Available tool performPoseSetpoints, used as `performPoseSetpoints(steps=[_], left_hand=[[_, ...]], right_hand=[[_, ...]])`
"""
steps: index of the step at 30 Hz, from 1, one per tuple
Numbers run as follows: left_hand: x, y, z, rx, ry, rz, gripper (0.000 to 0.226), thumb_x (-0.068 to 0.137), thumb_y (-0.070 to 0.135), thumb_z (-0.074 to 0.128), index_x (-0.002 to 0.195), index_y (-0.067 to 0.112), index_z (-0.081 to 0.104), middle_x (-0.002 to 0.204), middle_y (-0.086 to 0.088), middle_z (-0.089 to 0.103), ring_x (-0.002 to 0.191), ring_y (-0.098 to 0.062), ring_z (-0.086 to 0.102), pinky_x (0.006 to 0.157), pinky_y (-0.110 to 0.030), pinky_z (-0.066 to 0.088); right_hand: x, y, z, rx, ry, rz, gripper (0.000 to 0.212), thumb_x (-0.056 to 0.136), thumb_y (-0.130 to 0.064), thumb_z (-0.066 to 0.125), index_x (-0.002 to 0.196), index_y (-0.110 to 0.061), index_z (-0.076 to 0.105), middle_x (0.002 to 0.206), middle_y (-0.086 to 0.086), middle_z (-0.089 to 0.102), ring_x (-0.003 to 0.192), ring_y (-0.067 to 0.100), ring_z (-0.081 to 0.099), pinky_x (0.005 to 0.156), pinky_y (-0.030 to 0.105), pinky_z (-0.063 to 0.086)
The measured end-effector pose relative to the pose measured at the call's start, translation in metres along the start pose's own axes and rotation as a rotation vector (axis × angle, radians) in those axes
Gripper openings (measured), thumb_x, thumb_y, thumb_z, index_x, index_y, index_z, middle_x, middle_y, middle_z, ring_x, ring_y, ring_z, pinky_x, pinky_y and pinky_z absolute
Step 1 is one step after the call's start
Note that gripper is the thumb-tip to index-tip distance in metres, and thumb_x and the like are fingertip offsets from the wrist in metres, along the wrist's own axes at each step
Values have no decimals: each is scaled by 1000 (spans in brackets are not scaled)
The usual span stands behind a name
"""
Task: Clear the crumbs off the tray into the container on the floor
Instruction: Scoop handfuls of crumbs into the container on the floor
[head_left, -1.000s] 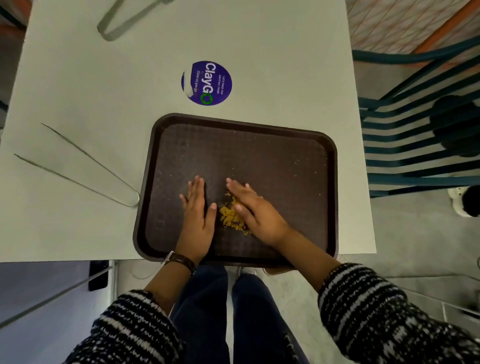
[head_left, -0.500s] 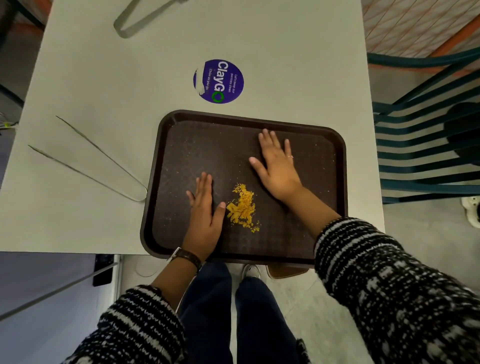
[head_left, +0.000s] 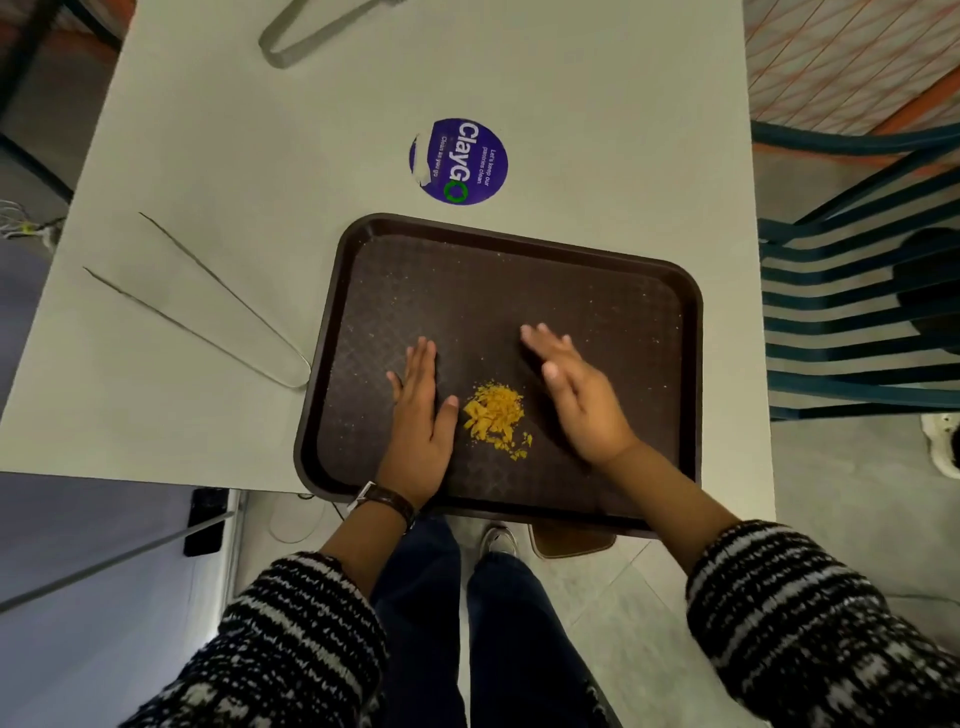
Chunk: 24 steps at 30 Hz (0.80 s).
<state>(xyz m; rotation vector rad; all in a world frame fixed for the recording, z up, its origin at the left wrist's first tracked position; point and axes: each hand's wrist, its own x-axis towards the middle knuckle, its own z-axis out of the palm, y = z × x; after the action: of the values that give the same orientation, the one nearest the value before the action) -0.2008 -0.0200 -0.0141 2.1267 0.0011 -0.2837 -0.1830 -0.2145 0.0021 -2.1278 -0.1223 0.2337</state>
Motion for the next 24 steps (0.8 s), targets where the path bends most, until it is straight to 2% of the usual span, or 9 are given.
performPoseSetpoints(steps=[2, 6, 8, 10, 13, 15, 17, 20, 24], left_hand=[[-1, 1, -1, -13, 0, -9, 59, 96, 18, 31, 149, 16, 8, 159, 0, 6, 141, -1, -8, 102, -1, -21], [-1, 2, 0, -18, 4, -1, 63, 90, 23, 29, 149, 13, 9, 158, -1, 8, 141, -1, -6, 105, -4, -20], [-1, 0, 0, -14, 0, -4, 63, 90, 24, 29, 149, 13, 9, 158, -2, 8, 142, -2, -6, 105, -4, -19], [0, -1, 0, -2, -4, 0, 62, 91, 25, 28, 149, 13, 9, 158, -2, 8, 143, -4, -6, 106, -5, -20], [-1, -1, -1, 40, -31, 16, 60, 93, 26, 29, 149, 14, 9, 159, 0, 6, 143, -3, -8, 107, -8, -20], [-5, 1, 0, 94, -44, -9, 59, 97, 24, 32, 149, 16, 7, 159, 1, 3, 142, -3, -11, 111, -15, -18], [-14, 5, 6, 166, -36, -69, 62, 97, 24, 35, 149, 17, 2, 159, 1, -2, 143, -8, -13, 113, -24, -14], [-32, 19, 21, 185, -45, -148, 64, 98, 26, 33, 148, 18, -4, 157, 3, -12, 144, -15, -16, 114, -29, -13], [-45, 31, 42, 194, -115, -146, 69, 98, 35, 31, 145, 19, -17, 149, 7, -29, 138, -9, -29, 114, -28, -15]], right_hand=[[12, 7, -3, -120, -3, 16, 57, 95, -45, 28, 140, -12, 41, 148, -1, 37, 143, 12, 22, 121, 36, 7], [15, 6, 18, -304, -244, -135, 58, 95, -41, 29, 143, -10, 36, 153, 6, 32, 144, 14, 14, 119, 36, -4], [4, 0, 33, -284, -372, -206, 56, 96, -37, 30, 144, -8, 34, 152, 7, 33, 145, 14, 16, 120, 34, -3], [-11, -5, 39, -188, -405, -203, 55, 97, -37, 31, 143, -7, 34, 150, 9, 37, 144, 14, 21, 121, 33, 4], [-31, -11, 36, 5, -169, -72, 58, 98, -43, 26, 140, -7, 39, 149, 8, 39, 143, 12, 24, 121, 28, 6], [-43, -14, 33, 69, 55, 75, 57, 97, -44, 25, 141, -10, 39, 151, 2, 35, 144, 7, 19, 120, 24, 2], [-53, -16, 36, 91, 166, 253, 62, 93, -49, 21, 144, -16, 32, 154, -5, 25, 145, 2, 9, 119, 23, -3], [-62, -20, 51, 70, 144, 394, 76, 88, -65, 12, 149, -20, 13, 157, -11, 5, 143, -3, -9, 117, 24, -12], [-65, -31, 73, 70, -13, 314, 81, 83, -72, -1, 148, -25, -3, 156, -15, -9, 141, -5, -18, 113, 19, -21]])
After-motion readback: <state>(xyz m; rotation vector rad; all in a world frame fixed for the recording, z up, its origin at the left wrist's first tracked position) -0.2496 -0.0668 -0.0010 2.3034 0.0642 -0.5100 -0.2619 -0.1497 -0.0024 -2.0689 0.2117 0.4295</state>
